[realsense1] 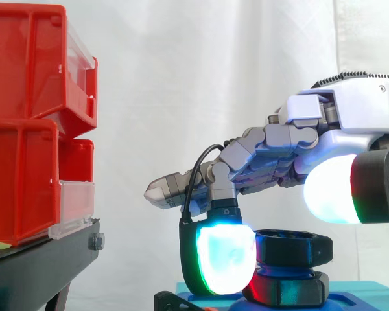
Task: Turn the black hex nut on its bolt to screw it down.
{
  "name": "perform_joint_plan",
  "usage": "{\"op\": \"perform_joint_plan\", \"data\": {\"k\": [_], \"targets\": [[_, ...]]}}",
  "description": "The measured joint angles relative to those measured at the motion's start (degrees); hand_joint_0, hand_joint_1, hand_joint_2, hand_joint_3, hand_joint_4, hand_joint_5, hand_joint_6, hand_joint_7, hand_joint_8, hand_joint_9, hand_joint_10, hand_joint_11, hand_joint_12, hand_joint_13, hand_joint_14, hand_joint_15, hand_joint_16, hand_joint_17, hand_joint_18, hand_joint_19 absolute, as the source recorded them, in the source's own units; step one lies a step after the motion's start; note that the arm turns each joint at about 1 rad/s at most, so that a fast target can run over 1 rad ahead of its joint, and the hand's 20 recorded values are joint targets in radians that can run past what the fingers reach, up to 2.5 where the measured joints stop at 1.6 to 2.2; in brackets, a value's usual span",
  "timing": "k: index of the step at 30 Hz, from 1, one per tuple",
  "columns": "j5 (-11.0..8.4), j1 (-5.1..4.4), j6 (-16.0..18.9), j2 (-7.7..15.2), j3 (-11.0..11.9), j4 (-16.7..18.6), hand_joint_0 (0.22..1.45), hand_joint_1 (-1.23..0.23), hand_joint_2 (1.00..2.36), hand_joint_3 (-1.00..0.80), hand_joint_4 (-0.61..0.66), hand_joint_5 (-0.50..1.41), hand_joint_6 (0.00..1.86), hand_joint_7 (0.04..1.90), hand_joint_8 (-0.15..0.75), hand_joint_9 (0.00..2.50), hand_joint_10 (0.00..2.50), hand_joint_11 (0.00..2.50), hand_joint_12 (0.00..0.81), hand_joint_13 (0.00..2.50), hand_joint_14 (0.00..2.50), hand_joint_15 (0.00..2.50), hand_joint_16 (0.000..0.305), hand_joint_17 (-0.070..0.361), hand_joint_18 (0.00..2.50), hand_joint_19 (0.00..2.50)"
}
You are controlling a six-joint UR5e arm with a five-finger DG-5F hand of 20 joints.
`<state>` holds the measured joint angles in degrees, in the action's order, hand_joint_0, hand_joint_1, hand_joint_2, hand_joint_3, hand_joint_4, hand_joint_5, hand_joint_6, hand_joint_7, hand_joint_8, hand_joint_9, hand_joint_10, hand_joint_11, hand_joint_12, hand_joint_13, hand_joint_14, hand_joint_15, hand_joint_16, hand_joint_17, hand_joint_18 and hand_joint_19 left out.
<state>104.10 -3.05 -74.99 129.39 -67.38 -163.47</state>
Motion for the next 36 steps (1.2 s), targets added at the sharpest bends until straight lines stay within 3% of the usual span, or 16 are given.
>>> {"op": "perform_joint_plan", "data": {"k": [12,24,29,36], "targets": [[2.40,1.71,0.1,0.0,0.1,1.0,0.47,-0.38,1.00,-0.50,0.19,-0.19,0.81,0.81,0.199,0.21,0.00,0.00,0.350,0.23,0.00,0.00,0.062,0.140,0.19,0.24],[5.23,4.37,0.0,0.0,0.2,1.3,0.48,-0.39,1.00,-0.50,0.19,-0.19,0.81,0.81,0.197,0.22,0.00,0.00,0.347,0.25,0.00,0.00,0.062,0.139,0.24,0.28],[7.54,6.11,0.1,-0.1,0.3,0.3,0.48,-0.39,1.00,-0.50,0.19,-0.19,0.81,0.81,0.196,0.21,0.00,0.00,0.348,0.26,0.00,0.00,0.062,0.139,0.25,0.29],[10.37,7.67,0.0,0.0,3.0,-2.9,0.48,-0.39,1.00,-0.50,0.19,-0.19,0.80,0.81,0.198,0.23,0.00,0.00,0.346,0.27,0.00,0.00,0.062,0.139,0.26,0.29]]}}
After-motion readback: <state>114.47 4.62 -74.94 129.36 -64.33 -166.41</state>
